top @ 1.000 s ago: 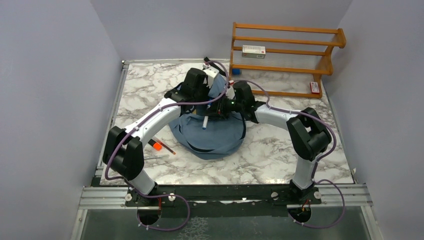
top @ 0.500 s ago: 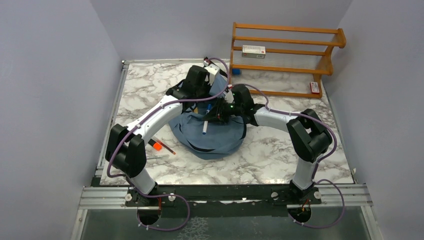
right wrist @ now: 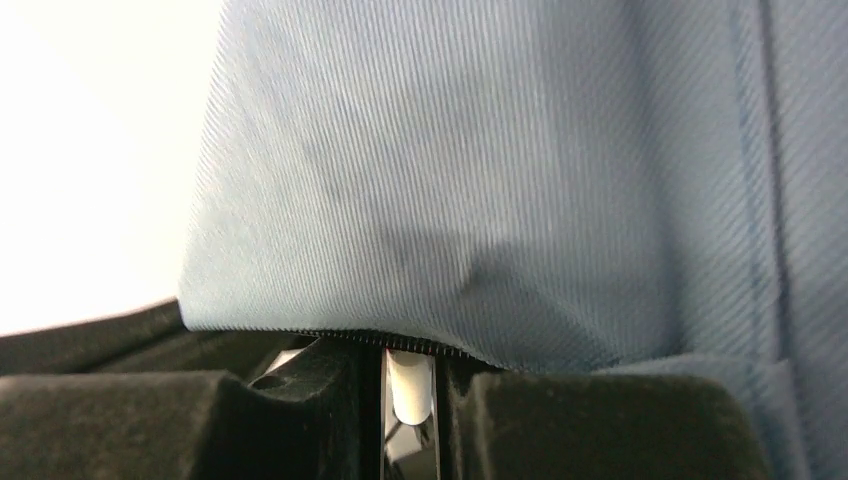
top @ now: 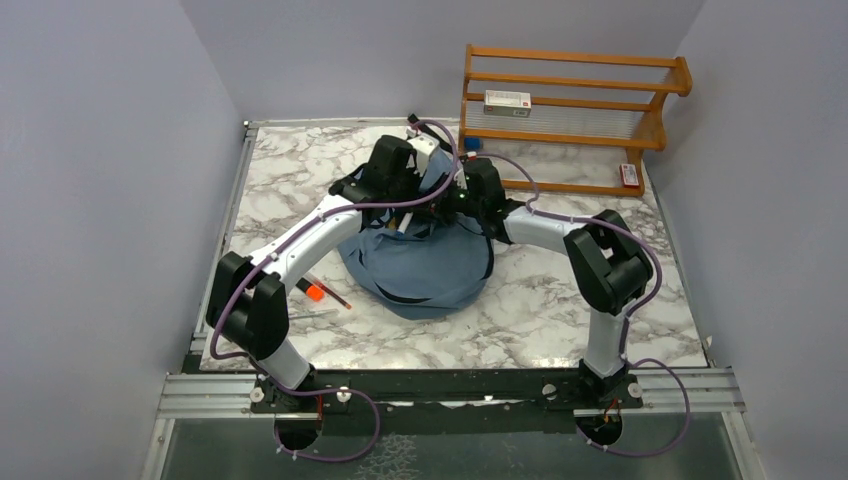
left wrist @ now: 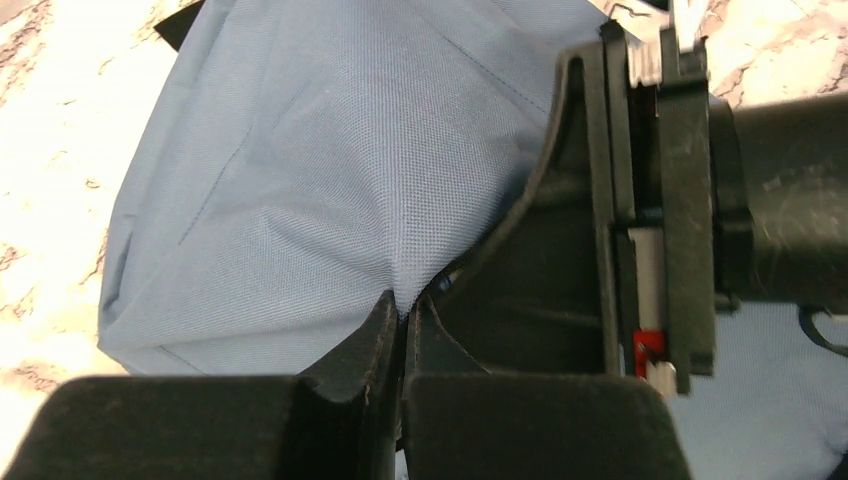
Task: Pack the student bag
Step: Place the stationery in the student bag.
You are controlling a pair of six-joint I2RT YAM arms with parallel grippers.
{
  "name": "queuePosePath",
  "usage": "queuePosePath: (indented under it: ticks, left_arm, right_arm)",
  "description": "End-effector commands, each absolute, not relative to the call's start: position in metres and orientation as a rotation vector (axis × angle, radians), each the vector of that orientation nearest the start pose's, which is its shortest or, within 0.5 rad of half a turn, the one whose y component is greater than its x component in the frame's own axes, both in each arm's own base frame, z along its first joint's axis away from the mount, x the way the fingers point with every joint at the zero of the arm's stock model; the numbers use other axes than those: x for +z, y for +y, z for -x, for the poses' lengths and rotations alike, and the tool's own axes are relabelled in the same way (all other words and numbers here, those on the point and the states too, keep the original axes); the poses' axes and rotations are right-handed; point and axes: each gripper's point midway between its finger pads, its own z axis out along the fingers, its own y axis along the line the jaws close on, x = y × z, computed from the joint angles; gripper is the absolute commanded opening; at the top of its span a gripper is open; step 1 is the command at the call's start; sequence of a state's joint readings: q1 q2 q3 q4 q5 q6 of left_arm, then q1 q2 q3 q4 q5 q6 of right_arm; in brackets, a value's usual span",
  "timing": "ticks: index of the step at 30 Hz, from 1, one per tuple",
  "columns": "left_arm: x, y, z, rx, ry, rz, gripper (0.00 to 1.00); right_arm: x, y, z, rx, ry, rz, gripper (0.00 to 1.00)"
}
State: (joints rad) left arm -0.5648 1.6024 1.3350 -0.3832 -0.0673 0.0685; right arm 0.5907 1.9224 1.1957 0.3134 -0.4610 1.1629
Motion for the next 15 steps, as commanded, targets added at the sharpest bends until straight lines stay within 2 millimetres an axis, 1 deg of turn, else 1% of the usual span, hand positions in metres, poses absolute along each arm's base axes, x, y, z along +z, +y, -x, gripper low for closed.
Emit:
queuePosePath:
  ticks: [1,6,8,9,10,11,12,13,15]
  left_arm:
    - [0.220,-0.251,-0.384,-0.345,2.018,-0.677,0.00]
    - [0.212,-0.257,-0.380,-0.385,2.033,-0.703,0.00]
    - [0.208,-0.258,-0.380,-0.389,2.041,-0.707,0.00]
    - [0.207,-0.258,-0.380,-0.387,2.045,-0.709,0.00]
    - [0.207,-0.257,-0.381,-0.384,2.046,-0.709,0.00]
    - [0.206,-0.258,-0.382,-0.379,2.047,-0.710,0.00]
    - [0.205,-0.257,-0.383,-0.371,2.050,-0.707,0.00]
    - [0.204,-0.256,-0.384,-0.363,2.055,-0.707,0.00]
    - [0.203,-0.254,-0.386,-0.344,2.058,-0.701,0.00]
  right_arm:
    - [0.153,0.376,-0.419,1.418,2.094,-0.452,0.00]
    - [0.166,0.367,-0.454,1.304,1.956,-0.508,0.01]
    - [0.168,0.364,-0.467,1.238,1.938,-0.511,0.05]
    - [0.167,0.363,-0.473,1.199,1.941,-0.502,0.10]
    - [0.166,0.364,-0.477,1.170,1.951,-0.480,0.18]
    - [0.165,0.364,-0.478,1.149,1.960,-0.460,0.27]
    - [0.164,0.364,-0.478,1.135,1.971,-0.436,0.33]
    - [0.163,0.363,-0.476,1.124,1.978,-0.417,0.38]
    - [0.161,0.361,-0.471,1.110,1.992,-0.389,0.45]
